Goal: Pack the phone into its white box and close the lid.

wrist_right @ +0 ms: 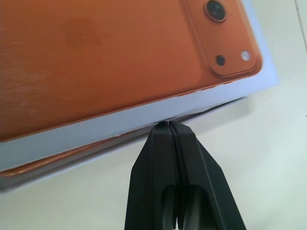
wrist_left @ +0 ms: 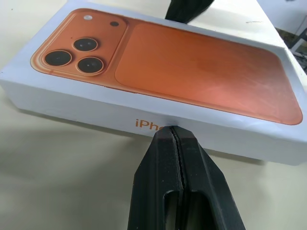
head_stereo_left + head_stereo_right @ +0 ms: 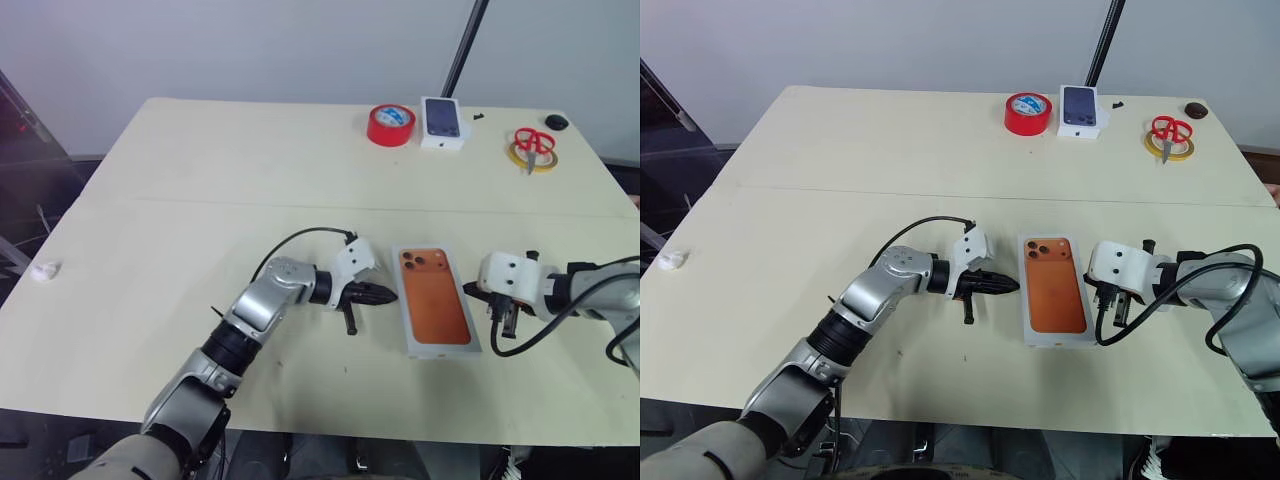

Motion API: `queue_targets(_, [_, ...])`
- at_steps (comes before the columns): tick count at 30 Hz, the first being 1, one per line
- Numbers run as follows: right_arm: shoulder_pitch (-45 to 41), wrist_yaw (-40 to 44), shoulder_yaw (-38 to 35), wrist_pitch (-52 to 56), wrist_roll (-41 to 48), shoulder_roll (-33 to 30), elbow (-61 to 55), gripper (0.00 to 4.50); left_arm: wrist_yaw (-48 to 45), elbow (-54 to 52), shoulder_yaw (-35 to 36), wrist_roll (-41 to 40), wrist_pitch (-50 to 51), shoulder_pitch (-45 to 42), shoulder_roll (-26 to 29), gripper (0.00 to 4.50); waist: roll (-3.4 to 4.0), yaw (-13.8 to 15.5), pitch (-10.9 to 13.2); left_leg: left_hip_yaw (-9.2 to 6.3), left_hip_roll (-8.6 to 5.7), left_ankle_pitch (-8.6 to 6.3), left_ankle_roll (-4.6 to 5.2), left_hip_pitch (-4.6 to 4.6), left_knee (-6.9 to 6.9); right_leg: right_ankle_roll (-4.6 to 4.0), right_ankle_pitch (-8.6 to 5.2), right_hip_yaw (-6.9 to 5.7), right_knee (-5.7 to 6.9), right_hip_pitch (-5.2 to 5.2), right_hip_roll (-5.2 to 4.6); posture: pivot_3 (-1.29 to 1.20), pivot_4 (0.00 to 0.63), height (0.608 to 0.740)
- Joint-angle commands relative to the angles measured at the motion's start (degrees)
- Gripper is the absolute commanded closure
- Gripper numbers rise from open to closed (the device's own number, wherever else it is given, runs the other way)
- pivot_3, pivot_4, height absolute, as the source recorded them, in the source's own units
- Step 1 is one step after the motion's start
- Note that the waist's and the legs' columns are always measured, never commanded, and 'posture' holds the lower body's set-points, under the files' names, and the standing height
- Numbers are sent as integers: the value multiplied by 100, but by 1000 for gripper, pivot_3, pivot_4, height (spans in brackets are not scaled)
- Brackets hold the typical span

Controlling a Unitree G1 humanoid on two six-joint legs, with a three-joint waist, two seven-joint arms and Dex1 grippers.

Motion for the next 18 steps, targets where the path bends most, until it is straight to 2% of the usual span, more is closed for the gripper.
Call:
queue_targets(1, [-16,22,-97,-167,10,-36,-79,4463,-56,-274,-101,-10,-95,-128,-130,4500,0,0,0,0,0,0,0,0,0,0,0,0,0,0,0,0,150,725])
queue_targets(18, [94,-90,-103,-181,-58,42,2,4463,-7,-217,-252,144,-129,-51,-127,4500,0,-1,0,0,0,0,0,0,0,0,0,0,0,0,1,0,150,725])
